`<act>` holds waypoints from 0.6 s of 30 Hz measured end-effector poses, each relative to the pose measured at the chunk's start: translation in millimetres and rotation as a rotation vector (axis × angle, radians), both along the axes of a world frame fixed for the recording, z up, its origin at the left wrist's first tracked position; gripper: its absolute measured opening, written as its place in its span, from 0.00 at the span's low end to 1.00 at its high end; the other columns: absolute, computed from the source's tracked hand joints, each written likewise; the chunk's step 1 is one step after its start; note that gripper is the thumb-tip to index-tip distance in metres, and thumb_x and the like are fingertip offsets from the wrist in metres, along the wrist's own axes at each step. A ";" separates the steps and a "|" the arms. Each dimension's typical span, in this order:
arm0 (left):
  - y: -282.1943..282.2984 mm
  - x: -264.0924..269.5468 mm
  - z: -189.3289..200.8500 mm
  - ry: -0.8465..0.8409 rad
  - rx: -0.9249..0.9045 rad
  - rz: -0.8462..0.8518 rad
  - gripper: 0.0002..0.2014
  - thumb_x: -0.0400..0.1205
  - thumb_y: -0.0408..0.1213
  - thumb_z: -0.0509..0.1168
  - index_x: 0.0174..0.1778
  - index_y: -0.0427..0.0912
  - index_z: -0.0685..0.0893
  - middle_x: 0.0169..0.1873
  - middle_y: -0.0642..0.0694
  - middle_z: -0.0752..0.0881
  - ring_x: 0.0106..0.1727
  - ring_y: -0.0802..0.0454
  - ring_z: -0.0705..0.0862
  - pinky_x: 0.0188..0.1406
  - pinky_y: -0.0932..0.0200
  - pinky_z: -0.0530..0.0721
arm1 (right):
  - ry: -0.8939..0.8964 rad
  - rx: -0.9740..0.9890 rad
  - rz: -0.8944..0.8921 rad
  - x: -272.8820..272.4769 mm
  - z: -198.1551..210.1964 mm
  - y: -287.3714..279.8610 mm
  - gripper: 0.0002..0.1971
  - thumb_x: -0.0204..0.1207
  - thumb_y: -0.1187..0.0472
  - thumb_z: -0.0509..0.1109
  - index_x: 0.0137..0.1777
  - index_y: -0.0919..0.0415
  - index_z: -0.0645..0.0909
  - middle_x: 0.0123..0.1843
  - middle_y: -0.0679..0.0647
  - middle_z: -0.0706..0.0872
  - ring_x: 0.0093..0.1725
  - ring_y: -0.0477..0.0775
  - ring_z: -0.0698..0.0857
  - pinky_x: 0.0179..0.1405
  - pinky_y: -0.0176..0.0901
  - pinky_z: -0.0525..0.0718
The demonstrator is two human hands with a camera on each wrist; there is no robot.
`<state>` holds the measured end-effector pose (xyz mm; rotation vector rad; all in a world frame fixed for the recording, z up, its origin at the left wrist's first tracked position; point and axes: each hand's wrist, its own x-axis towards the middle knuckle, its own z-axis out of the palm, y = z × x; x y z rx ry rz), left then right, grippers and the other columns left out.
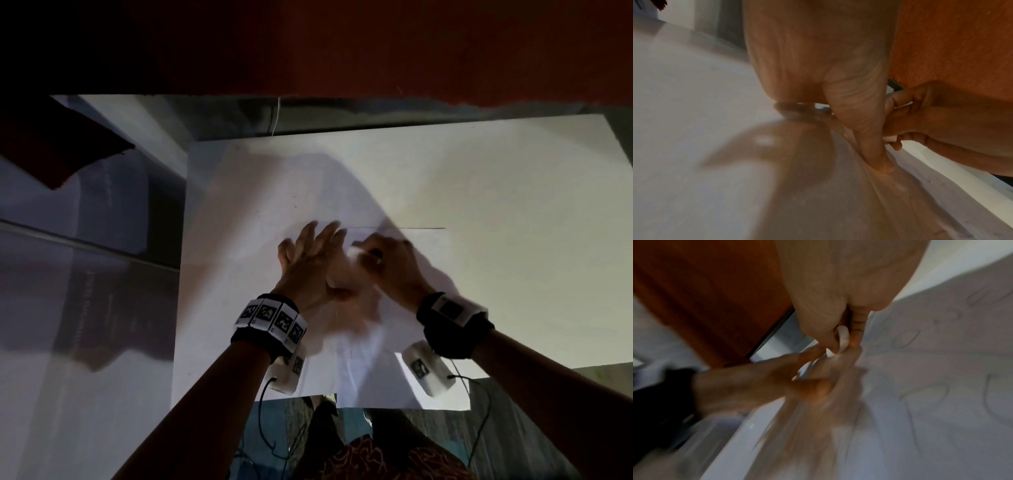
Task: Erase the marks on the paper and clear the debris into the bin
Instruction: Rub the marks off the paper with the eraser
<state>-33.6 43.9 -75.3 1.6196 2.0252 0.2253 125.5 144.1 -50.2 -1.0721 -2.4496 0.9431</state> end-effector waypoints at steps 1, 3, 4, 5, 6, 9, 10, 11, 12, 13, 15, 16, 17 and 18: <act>-0.1 0.5 0.4 -0.001 -0.006 0.005 0.60 0.69 0.73 0.74 0.90 0.60 0.46 0.89 0.63 0.38 0.88 0.54 0.31 0.80 0.40 0.43 | 0.010 0.007 -0.054 0.1 0.7 5.1 0.05 0.72 0.69 0.72 0.43 0.60 0.87 0.40 0.48 0.90 0.38 0.51 0.86 0.40 0.38 0.76; -1.4 0.3 -1.0 0.001 0.002 0.007 0.61 0.68 0.73 0.74 0.91 0.60 0.46 0.89 0.63 0.39 0.88 0.54 0.32 0.80 0.39 0.43 | 0.040 0.010 -0.041 -3.4 2.2 1.9 0.07 0.72 0.71 0.72 0.38 0.59 0.84 0.35 0.42 0.85 0.33 0.47 0.82 0.37 0.34 0.71; 0.7 0.9 -1.5 0.000 0.016 0.004 0.61 0.68 0.73 0.74 0.91 0.59 0.47 0.90 0.62 0.39 0.88 0.53 0.32 0.80 0.38 0.45 | 0.024 0.029 0.006 -5.4 5.6 -2.8 0.11 0.72 0.72 0.72 0.35 0.55 0.79 0.31 0.40 0.81 0.30 0.45 0.79 0.35 0.34 0.69; -0.4 0.6 -1.4 0.003 0.019 0.003 0.60 0.69 0.73 0.74 0.91 0.59 0.47 0.89 0.63 0.39 0.89 0.53 0.32 0.81 0.38 0.45 | 0.021 0.032 0.036 -5.9 5.5 -5.9 0.14 0.72 0.72 0.72 0.34 0.52 0.77 0.29 0.41 0.79 0.27 0.44 0.77 0.35 0.36 0.69; 0.0 0.7 0.0 0.007 0.017 0.002 0.60 0.68 0.73 0.74 0.90 0.60 0.47 0.89 0.63 0.39 0.88 0.53 0.32 0.81 0.38 0.45 | 0.009 0.031 0.020 -3.4 3.7 -0.9 0.12 0.72 0.71 0.72 0.35 0.53 0.79 0.30 0.43 0.83 0.28 0.44 0.79 0.35 0.38 0.71; -3.0 0.4 -0.6 -0.009 0.004 0.013 0.60 0.69 0.73 0.74 0.90 0.61 0.47 0.89 0.65 0.38 0.88 0.56 0.31 0.81 0.38 0.42 | -0.006 0.030 -0.126 3.5 1.2 9.5 0.03 0.74 0.67 0.72 0.44 0.61 0.87 0.39 0.53 0.90 0.39 0.56 0.87 0.40 0.43 0.77; -3.9 -0.6 -1.9 -0.018 0.004 0.010 0.60 0.69 0.72 0.74 0.90 0.61 0.47 0.89 0.64 0.38 0.88 0.55 0.31 0.81 0.37 0.43 | -0.013 0.027 -0.081 2.0 0.8 3.4 0.03 0.74 0.67 0.72 0.42 0.60 0.86 0.37 0.51 0.89 0.37 0.56 0.86 0.38 0.43 0.77; -3.8 -1.0 -3.6 -0.022 0.012 0.005 0.60 0.69 0.72 0.74 0.91 0.60 0.47 0.89 0.63 0.39 0.88 0.54 0.32 0.82 0.35 0.45 | -0.021 0.015 -0.008 0.2 0.5 -4.9 0.06 0.74 0.68 0.72 0.39 0.58 0.84 0.33 0.49 0.86 0.34 0.55 0.85 0.36 0.42 0.74; -3.1 -1.1 -4.5 -0.023 0.019 0.000 0.60 0.69 0.72 0.74 0.91 0.59 0.47 0.89 0.63 0.39 0.88 0.53 0.32 0.82 0.33 0.46 | -0.030 0.003 0.047 -0.1 1.6 -12.5 0.08 0.75 0.68 0.71 0.38 0.55 0.82 0.31 0.47 0.83 0.32 0.54 0.84 0.35 0.41 0.72; -2.2 -1.1 -4.1 -0.023 0.018 0.000 0.60 0.69 0.72 0.74 0.90 0.59 0.47 0.89 0.63 0.39 0.88 0.53 0.32 0.81 0.33 0.47 | -0.028 0.001 0.046 1.2 0.5 -11.5 0.07 0.75 0.67 0.70 0.39 0.56 0.83 0.32 0.47 0.84 0.33 0.55 0.84 0.36 0.41 0.74; -2.0 -0.8 -2.6 -0.021 0.008 0.015 0.60 0.68 0.72 0.74 0.90 0.61 0.48 0.89 0.64 0.39 0.88 0.55 0.31 0.81 0.36 0.44 | -0.004 0.009 -0.103 5.4 -1.9 2.7 0.07 0.75 0.66 0.70 0.47 0.57 0.88 0.40 0.50 0.90 0.39 0.54 0.87 0.41 0.42 0.80; -2.6 -0.4 -1.9 -0.021 0.006 0.018 0.60 0.68 0.72 0.75 0.90 0.61 0.48 0.89 0.64 0.39 0.88 0.56 0.31 0.81 0.37 0.43 | -0.002 0.002 -0.156 7.2 -1.8 4.3 0.07 0.75 0.65 0.71 0.49 0.57 0.89 0.40 0.49 0.90 0.39 0.52 0.86 0.41 0.42 0.80; -3.3 -0.7 -1.5 -0.024 0.011 0.015 0.60 0.68 0.72 0.74 0.90 0.60 0.48 0.89 0.64 0.39 0.88 0.56 0.31 0.82 0.37 0.43 | -0.010 -0.006 -0.128 6.7 -3.3 1.3 0.05 0.75 0.65 0.71 0.46 0.57 0.87 0.38 0.48 0.89 0.36 0.50 0.85 0.38 0.42 0.77; -3.7 -0.8 -2.7 -0.028 0.022 0.008 0.60 0.69 0.72 0.74 0.91 0.60 0.48 0.89 0.64 0.39 0.88 0.55 0.32 0.82 0.36 0.44 | -0.022 -0.007 -0.028 4.3 -1.8 -7.0 0.03 0.76 0.66 0.72 0.42 0.57 0.85 0.34 0.46 0.85 0.32 0.47 0.82 0.35 0.41 0.74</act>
